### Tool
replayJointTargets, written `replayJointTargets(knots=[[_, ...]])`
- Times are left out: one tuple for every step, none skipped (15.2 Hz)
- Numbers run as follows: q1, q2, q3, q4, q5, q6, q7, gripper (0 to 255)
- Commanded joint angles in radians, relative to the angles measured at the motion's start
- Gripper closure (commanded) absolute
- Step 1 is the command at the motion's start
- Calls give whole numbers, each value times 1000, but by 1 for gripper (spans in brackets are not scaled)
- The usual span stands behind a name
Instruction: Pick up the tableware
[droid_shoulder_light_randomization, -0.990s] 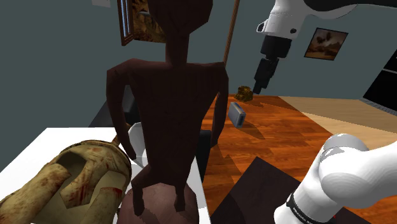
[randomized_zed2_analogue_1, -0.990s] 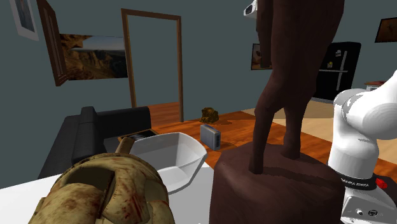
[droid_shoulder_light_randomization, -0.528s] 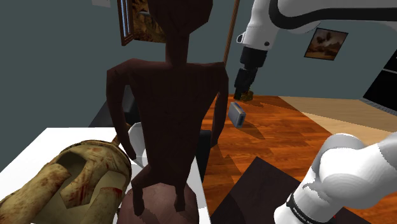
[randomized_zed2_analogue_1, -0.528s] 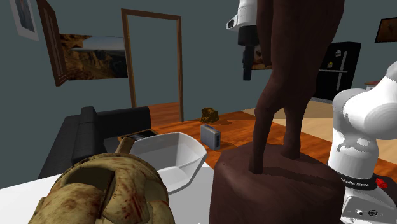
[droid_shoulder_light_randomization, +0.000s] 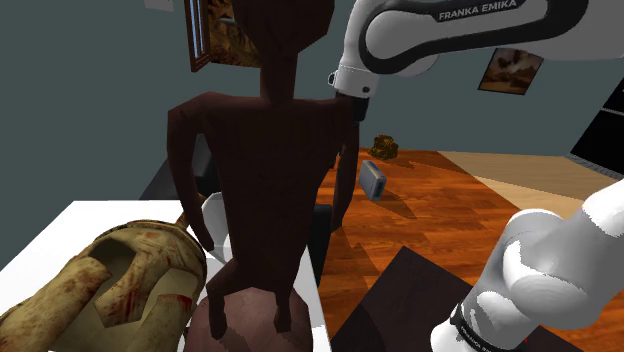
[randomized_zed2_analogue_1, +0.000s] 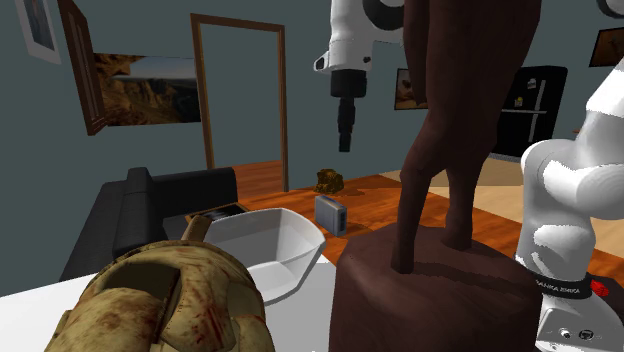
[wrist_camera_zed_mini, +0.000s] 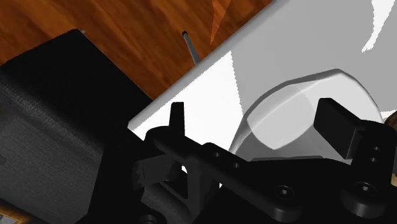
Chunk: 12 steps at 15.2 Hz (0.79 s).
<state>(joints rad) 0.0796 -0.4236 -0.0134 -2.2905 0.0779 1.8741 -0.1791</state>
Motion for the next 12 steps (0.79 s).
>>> replayJointTargets(knots=[[10, 66, 5, 16, 9, 52, -12, 0], [15, 101, 7, 30, 13, 74, -18, 0], [20, 137, 9, 46, 17, 94, -24, 0], [25, 173, 12, 63, 21, 114, -30, 0], [29, 210, 15, 82, 24, 132, -36, 0], [33, 246, 17, 101, 28, 150, -42, 0], [37, 282, 20, 122, 32, 166, -48, 0], [41, 319, 23, 144, 35, 181, -54, 0], [45, 356, 27, 167, 38, 196, -59, 0], [49, 392, 30, 191, 41, 209, -65, 0], [53, 429, 33, 217, 43, 220, -70, 0], [56, 466, 37, 244, 45, 231, -75, 0]])
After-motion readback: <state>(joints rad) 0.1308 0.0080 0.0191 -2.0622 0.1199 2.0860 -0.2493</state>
